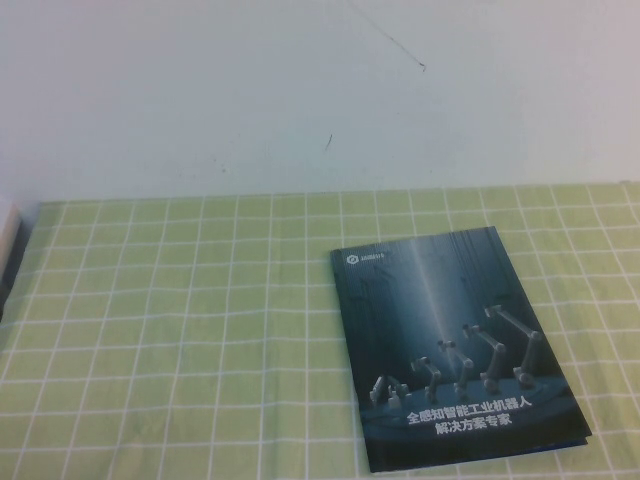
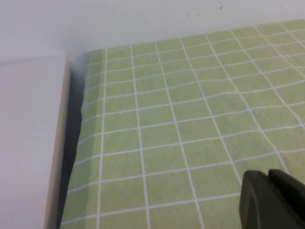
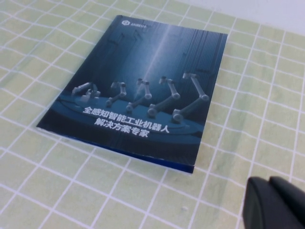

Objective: Close book
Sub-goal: 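Close the open booklet and leave it lying on the table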

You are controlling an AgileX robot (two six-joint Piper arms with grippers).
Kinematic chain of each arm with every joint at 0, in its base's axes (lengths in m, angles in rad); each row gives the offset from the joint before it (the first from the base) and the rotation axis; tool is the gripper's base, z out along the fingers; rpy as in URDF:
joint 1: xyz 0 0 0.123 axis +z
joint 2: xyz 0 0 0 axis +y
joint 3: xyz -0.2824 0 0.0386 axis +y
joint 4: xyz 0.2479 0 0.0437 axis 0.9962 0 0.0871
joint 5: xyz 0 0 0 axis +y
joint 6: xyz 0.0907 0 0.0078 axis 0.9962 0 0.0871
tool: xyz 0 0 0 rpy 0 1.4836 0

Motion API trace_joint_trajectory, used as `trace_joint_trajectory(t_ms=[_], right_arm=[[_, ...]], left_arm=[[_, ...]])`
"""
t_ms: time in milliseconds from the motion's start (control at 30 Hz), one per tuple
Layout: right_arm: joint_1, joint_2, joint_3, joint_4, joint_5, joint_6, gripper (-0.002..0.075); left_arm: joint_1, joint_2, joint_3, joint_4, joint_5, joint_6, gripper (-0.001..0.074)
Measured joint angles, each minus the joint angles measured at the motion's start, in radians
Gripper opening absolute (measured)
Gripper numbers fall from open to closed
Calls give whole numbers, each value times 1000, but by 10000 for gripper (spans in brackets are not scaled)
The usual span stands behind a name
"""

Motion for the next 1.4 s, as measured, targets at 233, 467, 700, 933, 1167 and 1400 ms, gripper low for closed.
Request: trace_joint_trajectory(t_ms=[233,467,700,933,1167,1400], right_arm=[[0,0,0,4,0,0,-3],[0,0,0,4,0,0,-3],[0,0,0,4,0,0,-3],[0,0,0,4,0,0,-3],[0,0,0,4,0,0,-3],[0,0,0,4,0,0,-3]], left_arm=[[-18,0,0,93,2,-144,-2],[-22,0,-1,106,2,-160,-2],[-24,0,-1,108,2,-148,-2],[-26,0,-1,108,2,-147,-2],[-26,0,-1,108,2,-145,-2],[-26,0,-1,108,2,-145,-2]])
